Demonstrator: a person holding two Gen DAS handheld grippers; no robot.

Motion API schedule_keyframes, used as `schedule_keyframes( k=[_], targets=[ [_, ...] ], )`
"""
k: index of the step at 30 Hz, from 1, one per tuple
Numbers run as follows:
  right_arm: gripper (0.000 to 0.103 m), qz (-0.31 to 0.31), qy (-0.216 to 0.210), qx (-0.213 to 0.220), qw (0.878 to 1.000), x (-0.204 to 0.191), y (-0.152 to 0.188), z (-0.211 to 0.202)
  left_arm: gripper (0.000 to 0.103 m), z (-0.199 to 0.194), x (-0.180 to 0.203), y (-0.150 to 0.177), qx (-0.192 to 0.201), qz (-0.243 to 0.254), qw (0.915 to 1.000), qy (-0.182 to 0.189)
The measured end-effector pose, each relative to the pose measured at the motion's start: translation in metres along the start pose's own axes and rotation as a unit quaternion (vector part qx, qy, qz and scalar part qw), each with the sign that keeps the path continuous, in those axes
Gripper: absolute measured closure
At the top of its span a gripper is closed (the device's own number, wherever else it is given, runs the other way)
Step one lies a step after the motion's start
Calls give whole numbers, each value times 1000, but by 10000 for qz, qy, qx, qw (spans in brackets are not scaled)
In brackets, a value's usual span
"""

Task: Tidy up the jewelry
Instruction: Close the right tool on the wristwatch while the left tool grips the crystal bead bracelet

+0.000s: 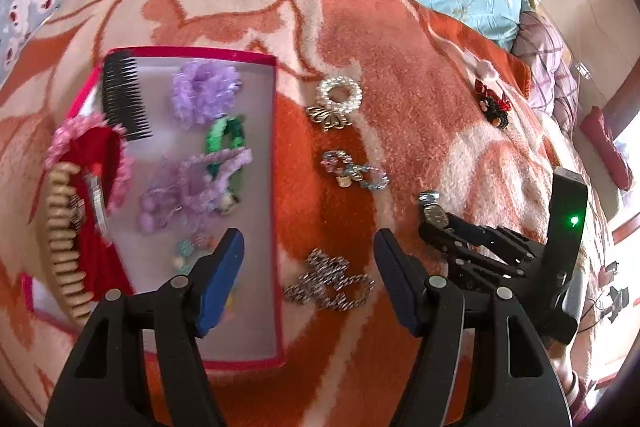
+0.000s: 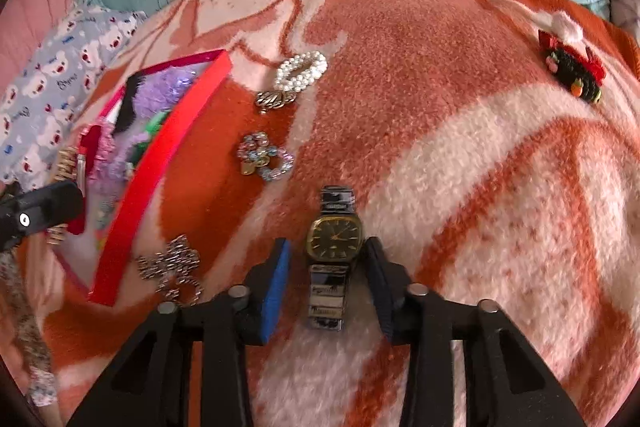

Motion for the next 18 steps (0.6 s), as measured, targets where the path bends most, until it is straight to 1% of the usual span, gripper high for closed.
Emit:
schedule_keyframes(
  k=[3, 4, 9, 14, 18],
  targets=[
    [74, 112, -130, 65, 9998, 5, 0, -6, 36, 13, 13, -4, -131, 80, 9999, 11],
    [74, 113, -133, 95, 9998, 7, 0, -9, 36, 17, 19, -6, -163, 141, 9998, 55],
    [74, 326, -86, 300, 9990, 31, 0, -34, 36, 43, 49, -12, -243, 432, 9988, 20],
    [74, 792, -249, 317, 9960, 60, 9, -45, 36, 86, 69, -14, -483, 638, 9966, -209],
    [74, 971, -341, 353, 9941, 69, 12, -48, 36, 119, 69, -14, -686, 645, 9945, -451]
  ],
)
Point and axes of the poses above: each gripper's, at about its wrist camera, not at the fingertips, and z roughly the way its jaws point, x to its right, y to its underside, the point moved 8 cm from there along z, roughly the way its jaws point, and after that the axes turned 9 degrees about -z, right-handed, at the moved point
